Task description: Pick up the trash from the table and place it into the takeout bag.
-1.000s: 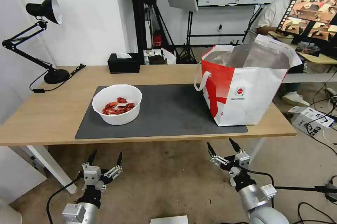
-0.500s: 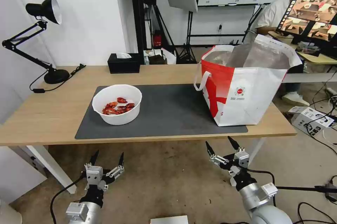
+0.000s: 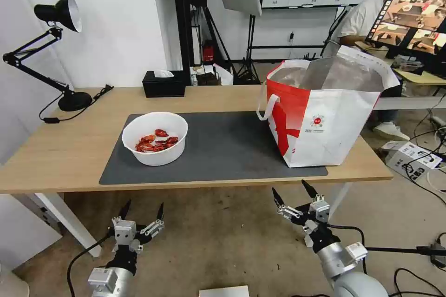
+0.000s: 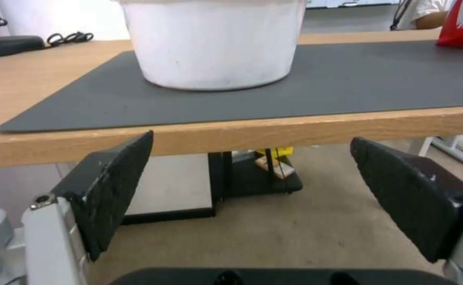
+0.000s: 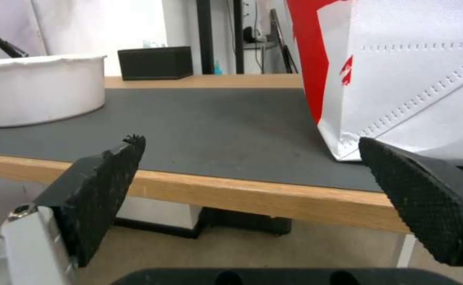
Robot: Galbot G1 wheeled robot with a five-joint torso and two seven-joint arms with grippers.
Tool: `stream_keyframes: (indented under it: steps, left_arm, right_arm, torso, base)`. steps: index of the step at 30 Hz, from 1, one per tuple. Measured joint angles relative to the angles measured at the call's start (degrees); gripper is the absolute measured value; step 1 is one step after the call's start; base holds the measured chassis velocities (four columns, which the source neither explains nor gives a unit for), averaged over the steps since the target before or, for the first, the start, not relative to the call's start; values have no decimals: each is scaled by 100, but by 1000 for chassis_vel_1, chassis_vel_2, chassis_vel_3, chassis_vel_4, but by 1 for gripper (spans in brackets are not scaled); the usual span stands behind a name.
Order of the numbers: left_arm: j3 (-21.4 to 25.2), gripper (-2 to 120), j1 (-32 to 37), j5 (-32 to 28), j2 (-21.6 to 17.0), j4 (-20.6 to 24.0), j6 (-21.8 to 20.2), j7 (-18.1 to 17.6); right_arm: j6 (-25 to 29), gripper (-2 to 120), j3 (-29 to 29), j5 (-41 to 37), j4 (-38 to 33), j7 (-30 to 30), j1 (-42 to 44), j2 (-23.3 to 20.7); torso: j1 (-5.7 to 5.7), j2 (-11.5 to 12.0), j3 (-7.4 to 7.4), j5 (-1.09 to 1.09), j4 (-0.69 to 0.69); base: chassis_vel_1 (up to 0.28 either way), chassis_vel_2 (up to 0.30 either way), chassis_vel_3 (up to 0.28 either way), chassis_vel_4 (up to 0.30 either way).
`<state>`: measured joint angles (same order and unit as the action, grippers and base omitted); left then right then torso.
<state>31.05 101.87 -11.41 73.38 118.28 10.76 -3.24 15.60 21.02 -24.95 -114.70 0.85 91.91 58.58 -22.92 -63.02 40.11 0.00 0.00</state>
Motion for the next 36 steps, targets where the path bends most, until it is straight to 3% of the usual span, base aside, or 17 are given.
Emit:
stream_keyframes:
  steps: [12, 16, 18, 24, 29, 30, 33, 34, 36]
  left_arm:
    - [35, 100, -91, -165, -190, 171, -76, -11]
    - [145, 100, -255, -445, -419, 372, -245, -91]
    - [256, 100, -507, -763, -697, 665, -491, -216]
    - [388, 100, -991, -1321, -1204, 826, -800, -392]
    - [481, 100, -1382, -1927, -2003, 579, -945, -478]
    - [481, 100, -1382, -1927, -2003, 579, -945, -478]
    - [482, 100, -1787, -2339, -2607, 277, -1077, -507]
    - [482, 100, -1787, -2339, -2607, 277, -1077, -507]
    - [413, 100, -2233, -2760, -3039, 44, -1233, -547]
  right_arm:
    - [-5, 100, 0, -2, 3, 5, 0, 1]
    - [-6, 100, 0, -3, 3, 7, -1, 1]
    - [-7, 100, 0, -4, 3, 7, -1, 1]
    - [-7, 100, -1, -5, 4, 7, -1, 1]
    - [-7, 100, -1, -6, 4, 7, -1, 1]
    - [-7, 100, -1, -6, 4, 7, -1, 1]
    - [-7, 100, -1, -6, 4, 7, -1, 2]
    - [-7, 100, -1, -6, 4, 7, -1, 2]
    - [-7, 100, -1, -6, 4, 7, -1, 2]
  torso:
    - [0, 0, 0, 0, 0]
    - [0, 0, 0, -1, 0]
    - [0, 0, 0, 0, 0]
    - [0, 0, 0, -1, -1]
    - [0, 0, 0, -2, 0]
    - [0, 0, 0, -2, 0]
    - [0, 0, 0, -1, 0]
    - [0, 0, 0, -1, 0]
    - [-1, 0, 1, -2, 0]
  base:
    - [0, 0, 0, 0]
    - [0, 0, 0, 0]
    - [0, 0, 0, 0]
    - [0, 0, 0, 0]
    - [0, 0, 0, 0]
    - [0, 0, 0, 0]
    - [0, 0, 0, 0]
    - [0, 0, 0, 0]
    - [0, 0, 0, 0]
